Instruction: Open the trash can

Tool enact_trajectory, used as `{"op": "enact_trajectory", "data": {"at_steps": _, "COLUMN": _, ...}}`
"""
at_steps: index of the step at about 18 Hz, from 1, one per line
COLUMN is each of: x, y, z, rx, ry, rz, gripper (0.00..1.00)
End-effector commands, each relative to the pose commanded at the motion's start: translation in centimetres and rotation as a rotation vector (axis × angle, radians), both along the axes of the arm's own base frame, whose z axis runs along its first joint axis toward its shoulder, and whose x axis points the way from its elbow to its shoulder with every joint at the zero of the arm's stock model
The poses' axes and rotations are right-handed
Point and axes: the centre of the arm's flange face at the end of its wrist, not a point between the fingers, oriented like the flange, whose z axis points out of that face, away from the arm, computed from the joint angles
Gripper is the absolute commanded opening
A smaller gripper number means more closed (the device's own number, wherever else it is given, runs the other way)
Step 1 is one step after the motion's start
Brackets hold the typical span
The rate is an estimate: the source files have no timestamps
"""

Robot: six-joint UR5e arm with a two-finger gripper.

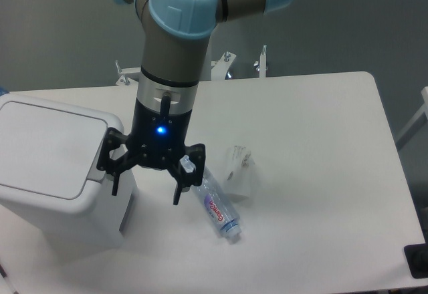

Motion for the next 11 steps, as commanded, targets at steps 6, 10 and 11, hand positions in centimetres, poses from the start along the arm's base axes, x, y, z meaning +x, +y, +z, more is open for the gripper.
{"op": "enact_trajectory", "data": {"at_steps": 6, "x": 1.5, "y": -1.8, "z": -1.1, "rx": -0.023, "ry": -0.011, "rz": -0.01, "gripper": 1.0}}
{"op": "enact_trajectory", "data": {"at_steps": 10, "x": 1.7, "y": -1.9, "z": -1.2, "rx": -0.024, "ry": -0.012, "rz": -0.011, "gripper": 1.0}}
{"op": "enact_trajectory", "data": {"at_steps": 11, "x": 1.8, "y": -2.0, "z": -1.5, "rx": -0.029, "ry": -0.016, "rz": -0.011, "gripper": 1.0}}
